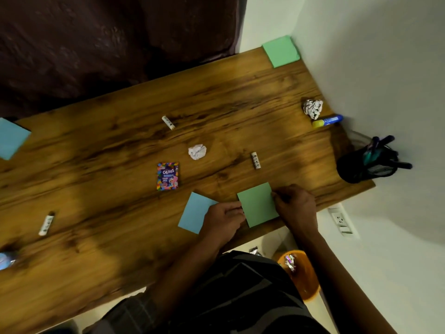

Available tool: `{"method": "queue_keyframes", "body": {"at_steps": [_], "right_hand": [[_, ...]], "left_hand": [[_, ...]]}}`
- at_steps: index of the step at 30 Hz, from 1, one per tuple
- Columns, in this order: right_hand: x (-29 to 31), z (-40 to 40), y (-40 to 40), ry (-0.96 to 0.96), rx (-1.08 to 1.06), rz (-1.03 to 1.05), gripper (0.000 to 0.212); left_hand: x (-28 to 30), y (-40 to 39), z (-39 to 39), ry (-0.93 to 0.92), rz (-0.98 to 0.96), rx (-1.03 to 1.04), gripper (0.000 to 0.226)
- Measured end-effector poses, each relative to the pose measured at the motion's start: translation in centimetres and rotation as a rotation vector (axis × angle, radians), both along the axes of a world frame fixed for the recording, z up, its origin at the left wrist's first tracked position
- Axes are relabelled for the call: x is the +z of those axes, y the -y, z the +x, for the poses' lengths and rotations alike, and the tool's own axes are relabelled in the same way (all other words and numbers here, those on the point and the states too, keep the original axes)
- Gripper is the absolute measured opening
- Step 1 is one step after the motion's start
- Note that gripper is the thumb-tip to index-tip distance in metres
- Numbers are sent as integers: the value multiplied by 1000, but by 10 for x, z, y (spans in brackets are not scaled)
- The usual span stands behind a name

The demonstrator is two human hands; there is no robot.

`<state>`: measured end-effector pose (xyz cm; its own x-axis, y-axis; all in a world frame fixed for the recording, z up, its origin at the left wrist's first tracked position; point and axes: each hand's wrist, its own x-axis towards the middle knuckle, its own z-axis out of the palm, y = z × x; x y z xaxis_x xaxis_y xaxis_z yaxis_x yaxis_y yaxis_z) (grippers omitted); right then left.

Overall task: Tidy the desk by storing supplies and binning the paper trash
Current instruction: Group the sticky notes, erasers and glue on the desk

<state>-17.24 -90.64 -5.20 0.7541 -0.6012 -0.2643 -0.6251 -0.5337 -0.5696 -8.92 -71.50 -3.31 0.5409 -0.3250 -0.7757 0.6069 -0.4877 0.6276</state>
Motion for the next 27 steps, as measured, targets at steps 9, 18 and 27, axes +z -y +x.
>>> {"method": "queue_keyframes", "body": {"at_steps": [9,18,27], "right_hand": [[8,0,-4,84,54,-101,20],[23,40,-60,252,421,-7,13],[14,76,-99,25,650,6,32]], "left_hand": [[9,-50,3,21,30,-65,23],[23,-125,-18,-44,135,290,16],[26,-106,-24,-17,76,381,27]]}}
